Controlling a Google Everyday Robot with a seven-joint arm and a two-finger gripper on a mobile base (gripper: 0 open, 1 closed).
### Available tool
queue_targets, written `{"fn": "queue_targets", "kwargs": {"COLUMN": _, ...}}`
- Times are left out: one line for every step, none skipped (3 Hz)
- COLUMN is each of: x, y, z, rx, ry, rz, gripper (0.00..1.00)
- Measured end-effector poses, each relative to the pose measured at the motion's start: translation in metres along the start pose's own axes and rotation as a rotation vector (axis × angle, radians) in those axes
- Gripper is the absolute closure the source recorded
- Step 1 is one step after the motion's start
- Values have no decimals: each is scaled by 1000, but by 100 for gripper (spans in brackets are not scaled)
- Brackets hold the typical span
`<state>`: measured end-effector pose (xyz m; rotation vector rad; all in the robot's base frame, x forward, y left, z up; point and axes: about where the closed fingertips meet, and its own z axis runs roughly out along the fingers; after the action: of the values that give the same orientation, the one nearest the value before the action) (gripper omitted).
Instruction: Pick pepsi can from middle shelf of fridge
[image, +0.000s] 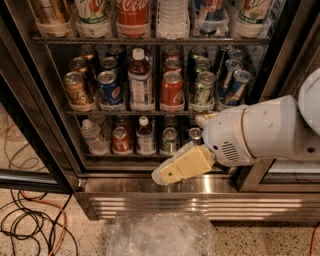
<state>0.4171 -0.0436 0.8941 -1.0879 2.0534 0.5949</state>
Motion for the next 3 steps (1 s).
{"fn": "queue_targets", "kwargs": {"x": -6, "y": 4, "z": 17, "rx": 21, "ry": -51, "rz": 5, "gripper": 0}}
{"fn": "queue_targets", "kwargs": {"x": -25, "y": 1, "z": 37, "rx": 64, "ry": -124, "rz": -24, "gripper": 0}}
{"fn": "queue_targets", "kwargs": {"x": -45, "y": -7, "z": 46, "rx": 117, "ry": -182, "rz": -63, "gripper": 0}}
